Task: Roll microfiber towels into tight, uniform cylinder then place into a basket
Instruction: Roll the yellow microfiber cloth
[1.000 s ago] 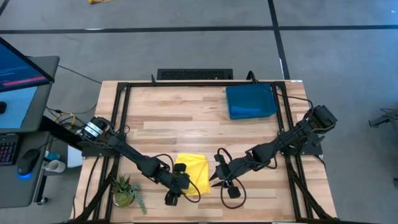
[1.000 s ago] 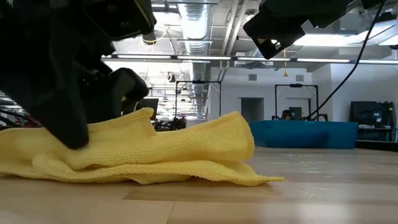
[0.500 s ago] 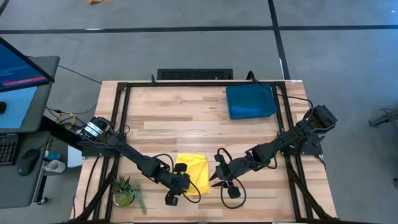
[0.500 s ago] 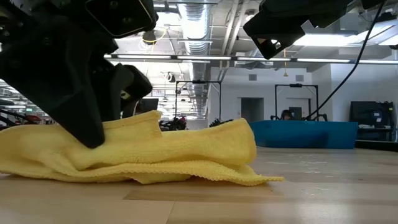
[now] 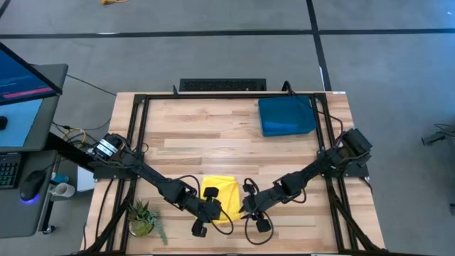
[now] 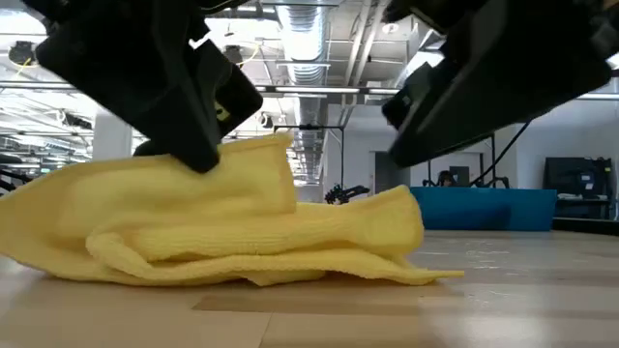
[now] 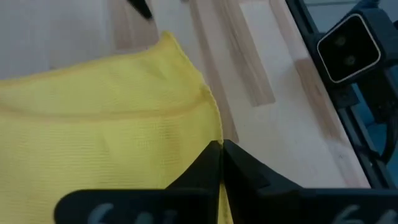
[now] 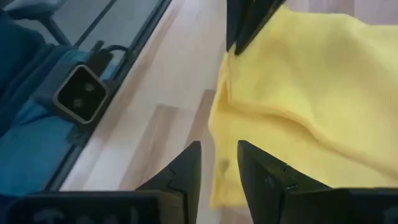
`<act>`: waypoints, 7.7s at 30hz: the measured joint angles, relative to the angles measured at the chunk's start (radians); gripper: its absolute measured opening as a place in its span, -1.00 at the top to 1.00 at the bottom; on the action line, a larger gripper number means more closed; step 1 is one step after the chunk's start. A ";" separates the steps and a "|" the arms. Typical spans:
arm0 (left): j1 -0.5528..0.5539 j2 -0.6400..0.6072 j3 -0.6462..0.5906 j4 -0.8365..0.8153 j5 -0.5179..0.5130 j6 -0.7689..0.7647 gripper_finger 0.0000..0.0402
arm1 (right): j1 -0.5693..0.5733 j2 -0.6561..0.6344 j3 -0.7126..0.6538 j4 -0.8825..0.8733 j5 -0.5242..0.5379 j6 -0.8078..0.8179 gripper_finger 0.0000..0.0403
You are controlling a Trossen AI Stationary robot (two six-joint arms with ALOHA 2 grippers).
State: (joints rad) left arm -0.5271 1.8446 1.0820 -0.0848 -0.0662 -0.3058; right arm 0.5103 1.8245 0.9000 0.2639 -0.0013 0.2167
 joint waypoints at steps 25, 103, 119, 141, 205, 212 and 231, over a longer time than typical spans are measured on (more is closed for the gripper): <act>0.056 0.006 0.004 0.288 -0.234 0.036 1.00 | -0.057 0.080 0.006 -0.020 0.001 0.228 0.92; 0.173 -0.067 -0.028 -0.003 -0.051 0.021 0.20 | 0.120 -0.117 0.098 -0.301 0.273 0.198 0.92; 0.184 0.025 -0.046 0.085 -0.053 0.006 0.27 | 0.031 0.028 0.097 -0.390 0.081 0.273 0.92; 0.224 0.024 -0.046 -0.037 -0.104 0.035 0.27 | -0.038 0.031 0.098 -0.634 0.383 0.572 0.94; 0.242 0.024 -0.046 -0.014 -0.152 0.082 0.27 | -0.155 -0.430 -0.270 -0.348 0.083 0.759 0.42; 0.242 0.024 -0.046 -0.015 -0.148 0.074 0.27 | -0.154 -0.430 -0.270 -0.355 0.076 0.831 0.11; 0.241 0.024 -0.046 -0.015 -0.140 0.073 0.27 | -0.132 -0.266 -0.270 -0.218 0.050 0.885 0.02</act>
State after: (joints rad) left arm -0.2858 1.8683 1.0363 -0.0994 -0.2062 -0.2325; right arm 0.3781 1.5588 0.6304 0.0455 0.0483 1.1015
